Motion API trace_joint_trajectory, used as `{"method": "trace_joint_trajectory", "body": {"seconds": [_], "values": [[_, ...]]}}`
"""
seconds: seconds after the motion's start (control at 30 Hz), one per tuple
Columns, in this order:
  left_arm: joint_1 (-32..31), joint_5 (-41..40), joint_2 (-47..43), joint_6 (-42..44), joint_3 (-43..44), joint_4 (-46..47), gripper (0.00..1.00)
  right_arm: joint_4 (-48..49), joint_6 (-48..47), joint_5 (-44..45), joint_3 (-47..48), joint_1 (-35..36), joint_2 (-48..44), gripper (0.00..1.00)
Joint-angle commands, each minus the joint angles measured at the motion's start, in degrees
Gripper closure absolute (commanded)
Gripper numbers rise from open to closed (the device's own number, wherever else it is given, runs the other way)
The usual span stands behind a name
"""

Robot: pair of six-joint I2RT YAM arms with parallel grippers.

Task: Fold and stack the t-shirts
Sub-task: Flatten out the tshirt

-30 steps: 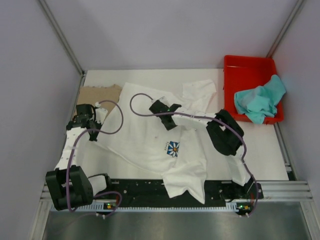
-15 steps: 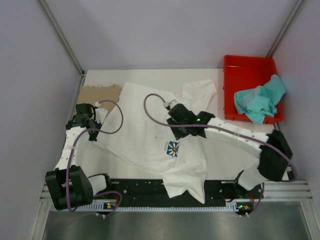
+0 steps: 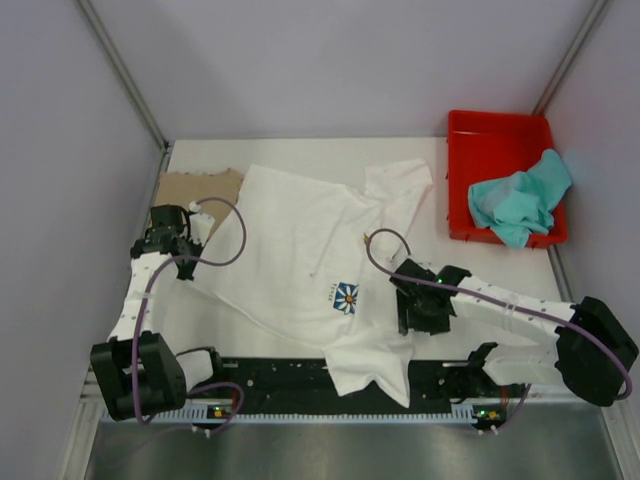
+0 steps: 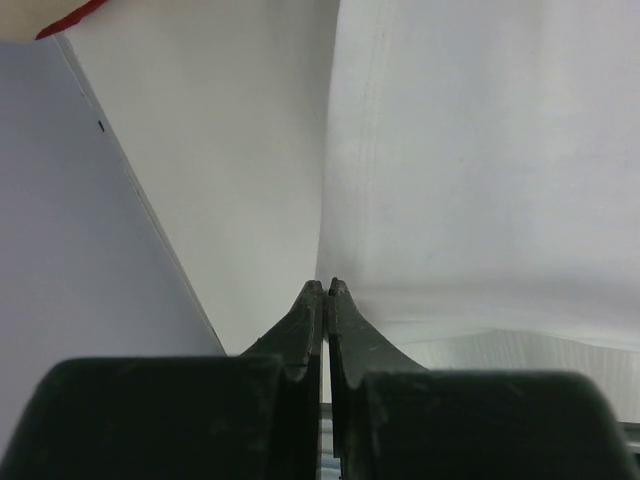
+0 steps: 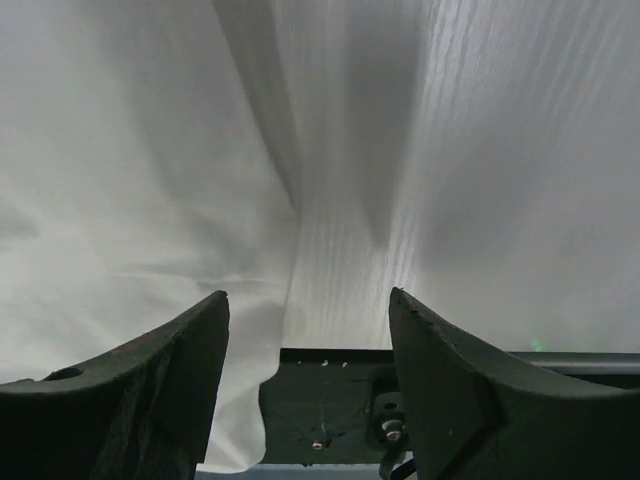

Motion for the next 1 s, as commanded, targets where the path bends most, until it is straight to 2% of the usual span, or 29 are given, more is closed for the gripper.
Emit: {"method": "trace_joint_trajectory", "body": {"seconds": [0.0, 0.07, 0.2, 0.23, 0.27, 0.33, 0.37, 0.4, 0.53, 0.67, 0.87, 0.97], "values": [[0.3, 0.6, -1.0, -0.3, 2.4, 0.0, 1.0, 9.3, 6.3, -6.3, -3.9, 1.4, -1.8, 0.36], [0.4, 0.5, -1.0, -0.4, 2.5, 0.0, 1.0, 15.1, 6.8, -9.1, -5.1, 1.4, 1.5, 0.36], [0.3, 0.3, -1.1, -0.4, 2.7, -0.3, 1.0, 16.8, 6.1, -9.1, -5.4, 2.0, 7.6, 0.41], [0.3, 0.1, -1.0, -0.3, 2.7, -0.2, 1.0, 16.9, 5.8, -9.1, -5.5, 2.0, 8.1, 0.49], [0.2, -0.1, -0.9, -0.3, 2.8, -0.2, 1.0, 17.0, 5.8, -9.0, -5.7, 2.0, 7.8, 0.66], [0.3, 0.1, -0.7, -0.3, 3.1, -0.5, 1.0, 18.7, 6.0, -10.9, -5.9, 1.9, 5.5, 0.89], [0.4, 0.5, -0.7, -0.4, 3.3, -0.8, 1.0, 19.6, 6.1, -12.1, -6.0, 1.6, 3.6, 0.97], [0.3, 1.2, -0.7, -0.5, 3.7, -1.3, 1.0, 20.1, 6.8, -13.4, -6.0, 1.3, 1.3, 1.0], [0.3, 2.1, -0.8, -0.8, 5.1, -2.4, 1.0, 18.1, 8.1, -14.3, -6.1, -1.9, -9.5, 1.0], [0.3, 4.4, -1.0, -0.6, 5.9, -3.4, 1.0, 12.4, 5.8, -9.9, -4.1, -5.6, -18.6, 1.0], [0.2, 17.5, -2.4, -0.5, 9.7, -8.9, 1.0, 7.2, -1.5, -9.7, 6.4, -8.0, -17.8, 1.0], [0.2, 17.3, -3.2, -0.5, 12.5, -11.6, 1.0, 2.2, -4.3, -8.3, 11.3, -10.4, -18.3, 1.0]]}}
